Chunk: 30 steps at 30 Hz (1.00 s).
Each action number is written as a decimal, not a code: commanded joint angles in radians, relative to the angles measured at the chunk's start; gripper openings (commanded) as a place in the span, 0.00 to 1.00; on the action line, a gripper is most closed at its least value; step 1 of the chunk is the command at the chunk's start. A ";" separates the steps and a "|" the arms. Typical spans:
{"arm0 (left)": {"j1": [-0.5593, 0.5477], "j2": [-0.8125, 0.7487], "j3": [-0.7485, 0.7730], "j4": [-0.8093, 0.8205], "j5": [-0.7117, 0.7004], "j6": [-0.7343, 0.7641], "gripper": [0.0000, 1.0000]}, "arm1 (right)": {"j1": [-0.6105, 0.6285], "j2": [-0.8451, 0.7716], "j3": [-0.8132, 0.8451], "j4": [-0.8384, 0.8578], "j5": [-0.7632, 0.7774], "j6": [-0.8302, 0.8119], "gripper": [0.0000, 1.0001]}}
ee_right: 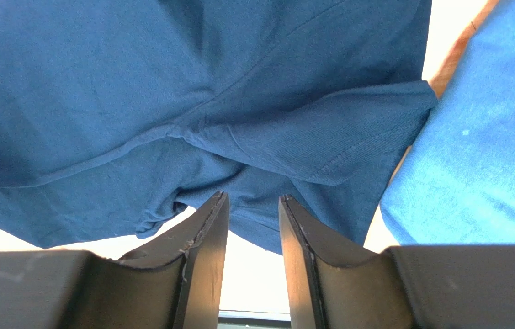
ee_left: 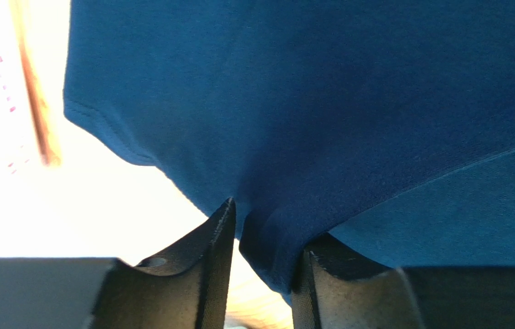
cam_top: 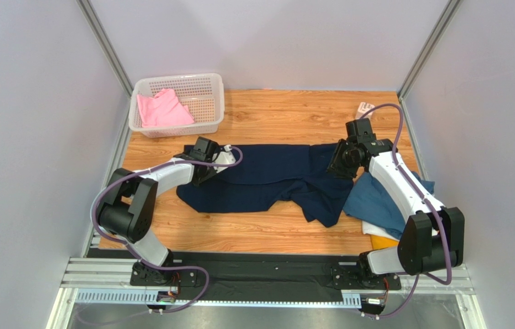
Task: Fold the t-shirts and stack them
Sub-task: Flatten out the tshirt
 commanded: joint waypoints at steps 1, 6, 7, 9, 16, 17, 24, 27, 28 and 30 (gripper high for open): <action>-0.001 -0.062 0.032 0.029 -0.044 0.039 0.37 | 0.005 -0.044 -0.024 0.035 -0.004 -0.009 0.38; -0.001 -0.124 0.051 0.015 -0.073 0.080 0.37 | 0.005 -0.050 -0.059 0.019 0.022 -0.008 0.37; -0.001 -0.131 0.062 0.014 -0.077 0.097 0.37 | 0.005 -0.055 -0.073 0.008 0.029 -0.011 0.38; -0.001 -0.156 0.068 0.011 -0.082 0.116 0.37 | 0.004 -0.076 -0.086 -0.004 0.053 -0.009 0.44; 0.002 -0.161 0.078 0.032 -0.097 0.179 0.31 | 0.005 -0.153 -0.148 -0.061 0.131 -0.019 0.58; 0.007 -0.156 0.078 0.046 -0.100 0.179 0.08 | 0.005 -0.157 -0.172 -0.055 0.131 -0.017 0.58; 0.030 -0.119 0.077 0.069 -0.093 0.168 0.00 | 0.005 -0.095 -0.246 0.024 0.084 0.010 0.58; 0.031 -0.121 0.072 0.072 -0.094 0.168 0.00 | 0.004 -0.059 -0.264 0.070 0.081 0.023 0.57; 0.031 -0.121 0.071 0.072 -0.094 0.169 0.00 | 0.005 -0.032 -0.267 0.081 0.081 0.024 0.57; 0.033 -0.122 0.068 0.072 -0.094 0.169 0.00 | 0.005 -0.004 -0.266 0.107 0.081 0.027 0.56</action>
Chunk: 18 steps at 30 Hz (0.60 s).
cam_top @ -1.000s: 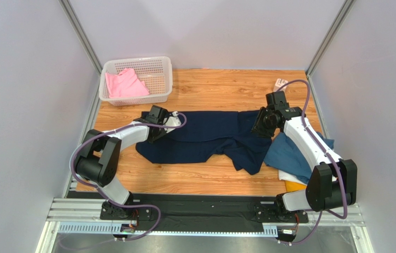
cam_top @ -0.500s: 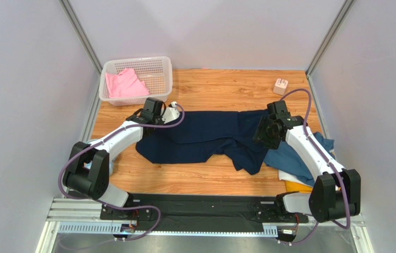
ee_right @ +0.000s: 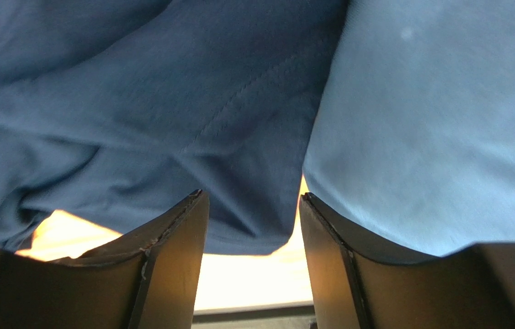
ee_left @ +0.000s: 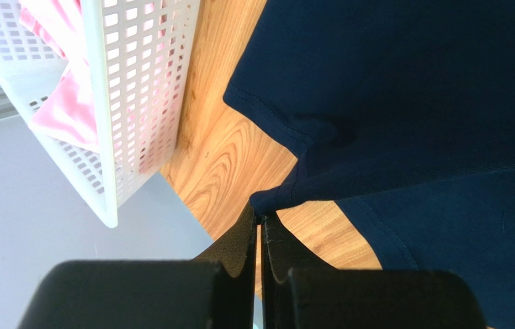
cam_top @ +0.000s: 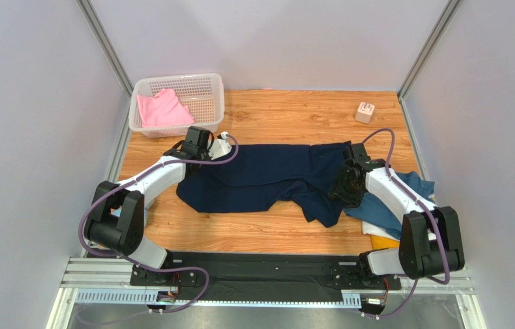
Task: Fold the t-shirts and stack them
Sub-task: Flatten out the tshirt
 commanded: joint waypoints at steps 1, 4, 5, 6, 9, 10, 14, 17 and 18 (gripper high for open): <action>0.005 -0.003 0.014 0.034 -0.007 0.016 0.00 | 0.005 0.074 0.002 0.104 -0.004 0.021 0.56; 0.007 -0.003 0.008 0.041 -0.010 0.022 0.00 | 0.005 0.108 0.008 0.133 -0.039 0.027 0.53; 0.007 -0.005 0.003 0.042 -0.009 0.020 0.00 | 0.005 0.115 0.010 0.141 -0.042 0.027 0.53; 0.008 -0.006 0.000 0.044 -0.009 0.019 0.00 | 0.005 0.121 0.011 0.149 -0.042 0.028 0.49; 0.008 -0.008 -0.004 0.042 -0.004 0.020 0.00 | 0.005 0.132 0.024 0.156 -0.036 0.025 0.41; 0.005 -0.006 -0.006 0.042 -0.004 0.020 0.00 | 0.005 0.135 0.031 0.158 -0.036 0.024 0.40; 0.008 -0.002 -0.012 0.041 0.001 0.011 0.00 | 0.003 0.132 0.060 0.135 -0.019 0.011 0.39; 0.007 -0.002 -0.014 0.037 0.005 0.008 0.00 | 0.003 0.128 0.079 0.124 -0.019 0.007 0.39; 0.007 -0.002 -0.015 0.036 0.007 0.007 0.00 | 0.003 0.128 0.080 0.121 0.013 0.005 0.40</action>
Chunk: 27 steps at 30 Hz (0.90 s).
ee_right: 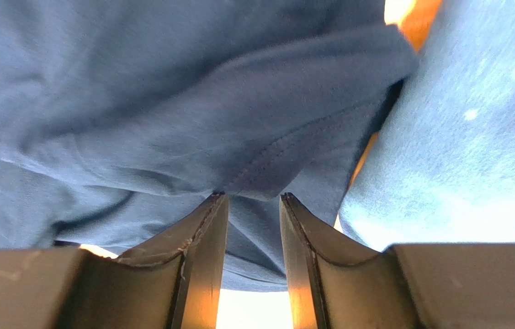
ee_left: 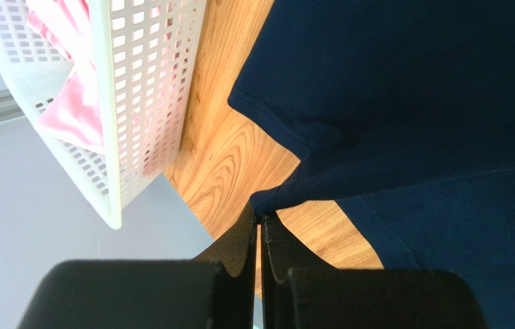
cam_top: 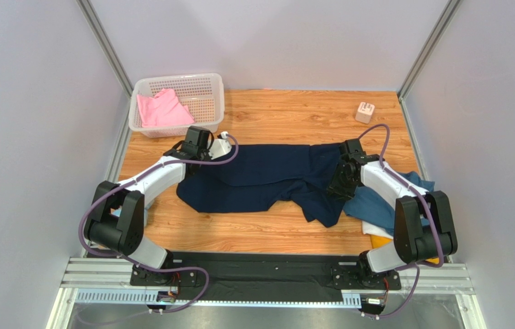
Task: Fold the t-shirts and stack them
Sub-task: Flatten out the tshirt
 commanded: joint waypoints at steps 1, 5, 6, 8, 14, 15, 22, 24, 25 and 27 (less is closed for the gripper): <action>0.003 -0.002 -0.010 0.013 0.006 0.000 0.00 | 0.005 -0.001 0.055 0.012 0.045 -0.012 0.40; 0.003 -0.008 -0.012 0.010 0.010 -0.002 0.00 | 0.005 0.016 0.065 0.016 0.056 -0.011 0.40; 0.003 -0.009 -0.012 0.010 0.010 -0.002 0.00 | 0.003 0.025 0.065 0.018 0.055 -0.012 0.40; 0.004 -0.012 -0.015 0.010 0.011 0.000 0.00 | 0.005 0.036 0.066 0.024 0.055 -0.012 0.40; 0.004 -0.013 -0.021 0.011 0.010 0.001 0.00 | 0.003 0.062 0.071 0.046 0.059 -0.012 0.25; 0.003 -0.014 -0.021 0.010 0.011 0.000 0.00 | 0.003 0.065 0.072 0.049 0.058 -0.014 0.20; 0.004 -0.012 -0.033 0.014 0.010 0.000 0.00 | 0.003 0.040 0.097 0.040 0.061 -0.011 0.00; 0.004 -0.012 -0.032 0.017 0.006 0.001 0.00 | 0.003 0.013 0.115 0.026 0.074 -0.014 0.00; 0.004 -0.014 -0.029 0.017 0.006 0.006 0.00 | 0.003 -0.001 0.123 0.015 0.078 -0.014 0.00; 0.004 -0.016 -0.023 0.010 0.006 0.003 0.00 | 0.003 -0.041 0.147 0.006 0.088 -0.015 0.00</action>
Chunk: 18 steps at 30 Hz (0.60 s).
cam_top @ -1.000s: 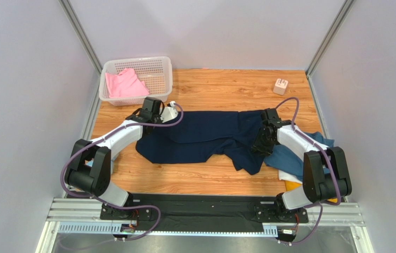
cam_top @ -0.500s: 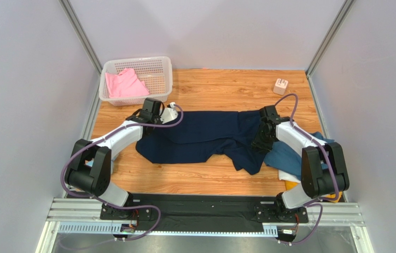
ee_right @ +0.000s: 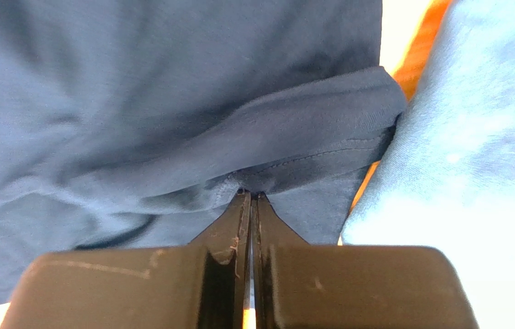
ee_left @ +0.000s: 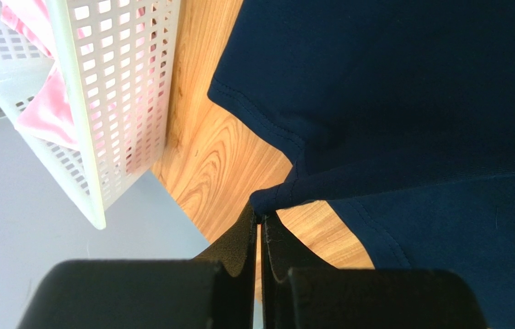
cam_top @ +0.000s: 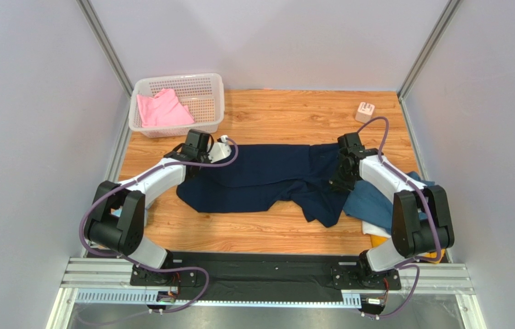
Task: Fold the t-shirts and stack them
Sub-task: Flatten out the tshirt
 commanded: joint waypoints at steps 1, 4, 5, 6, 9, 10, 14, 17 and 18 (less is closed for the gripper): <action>0.004 -0.017 0.014 0.008 0.003 0.004 0.00 | 0.003 -0.102 0.081 -0.012 0.042 -0.007 0.00; 0.004 -0.022 0.022 0.004 0.003 0.004 0.00 | 0.003 -0.136 0.121 -0.040 0.059 -0.015 0.00; 0.004 -0.023 0.023 0.002 0.003 0.006 0.00 | 0.003 -0.142 0.130 -0.046 0.065 -0.017 0.00; 0.004 -0.026 0.023 0.004 0.003 0.006 0.00 | 0.003 -0.156 0.146 -0.049 0.075 -0.018 0.00; 0.004 -0.031 0.025 0.002 0.001 0.006 0.00 | 0.003 -0.167 0.170 -0.055 0.083 -0.018 0.00; 0.004 -0.032 0.025 0.002 0.001 0.006 0.00 | 0.003 -0.167 0.176 -0.055 0.080 -0.018 0.00; 0.006 -0.039 0.020 0.002 -0.002 0.010 0.00 | 0.002 -0.143 0.219 -0.058 0.080 -0.017 0.00; 0.012 -0.040 0.028 0.005 -0.003 0.018 0.00 | 0.000 -0.117 0.267 -0.058 0.080 -0.012 0.00; 0.017 -0.039 0.033 0.004 -0.002 0.018 0.00 | 0.002 -0.107 0.282 -0.058 0.079 -0.009 0.00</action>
